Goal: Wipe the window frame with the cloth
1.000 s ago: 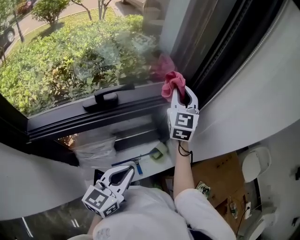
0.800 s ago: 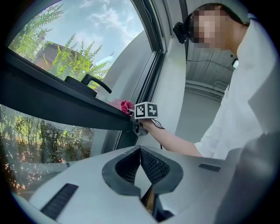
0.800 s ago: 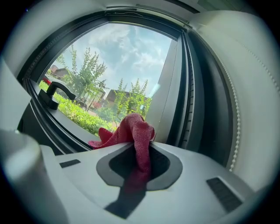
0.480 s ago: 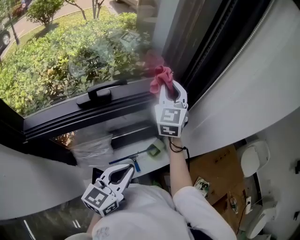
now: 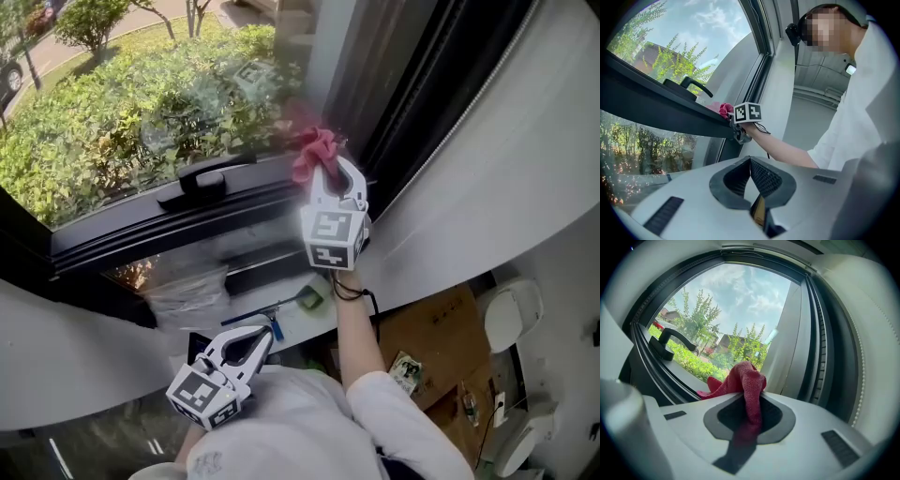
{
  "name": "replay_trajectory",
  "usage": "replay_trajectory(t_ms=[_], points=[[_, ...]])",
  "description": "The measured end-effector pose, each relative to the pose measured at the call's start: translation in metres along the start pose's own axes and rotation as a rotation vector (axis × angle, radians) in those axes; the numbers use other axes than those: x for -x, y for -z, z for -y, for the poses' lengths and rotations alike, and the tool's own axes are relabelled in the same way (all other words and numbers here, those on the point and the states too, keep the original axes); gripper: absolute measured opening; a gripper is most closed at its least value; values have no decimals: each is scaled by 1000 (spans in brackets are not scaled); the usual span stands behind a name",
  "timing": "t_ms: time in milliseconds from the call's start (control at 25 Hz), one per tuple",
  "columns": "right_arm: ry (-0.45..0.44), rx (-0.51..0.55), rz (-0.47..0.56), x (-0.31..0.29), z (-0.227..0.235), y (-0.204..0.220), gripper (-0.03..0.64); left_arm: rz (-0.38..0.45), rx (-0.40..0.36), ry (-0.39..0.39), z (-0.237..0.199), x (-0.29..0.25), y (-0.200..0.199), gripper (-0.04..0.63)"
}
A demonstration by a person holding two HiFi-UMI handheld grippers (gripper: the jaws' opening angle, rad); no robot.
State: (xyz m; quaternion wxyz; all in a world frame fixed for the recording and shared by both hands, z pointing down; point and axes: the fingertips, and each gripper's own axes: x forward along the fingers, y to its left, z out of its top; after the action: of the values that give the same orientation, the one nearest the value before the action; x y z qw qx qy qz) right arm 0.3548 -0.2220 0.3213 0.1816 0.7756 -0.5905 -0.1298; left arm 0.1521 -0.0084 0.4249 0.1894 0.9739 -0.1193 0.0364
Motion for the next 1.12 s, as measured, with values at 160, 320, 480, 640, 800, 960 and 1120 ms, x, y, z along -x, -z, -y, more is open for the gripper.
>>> replay_trajectory(t_ms=[160,320,480,640,800,960,1120], points=[[-8,2,-1,1,-6,-3,56,-2,-2,6,2,1,1,11],[-16,9,-2,1,-10,-5,55,-1,-3,17,4,0,1,10],[-17,11,-5,2,-12,-4,55,-1,-4,23,4,0,2,10],[-25,22,-3,1,-17,-5,54,8,2,17,2,0,2,10],[-35,26,-6,2,-23,-8,52,5,2,21,0,1,2,9],[-62,34,1,4,-34,-13,52,-1,1,30,2,-1,3,9],[-87,37,-7,4,-42,-16,52,-6,-1,36,4,-2,4,9]])
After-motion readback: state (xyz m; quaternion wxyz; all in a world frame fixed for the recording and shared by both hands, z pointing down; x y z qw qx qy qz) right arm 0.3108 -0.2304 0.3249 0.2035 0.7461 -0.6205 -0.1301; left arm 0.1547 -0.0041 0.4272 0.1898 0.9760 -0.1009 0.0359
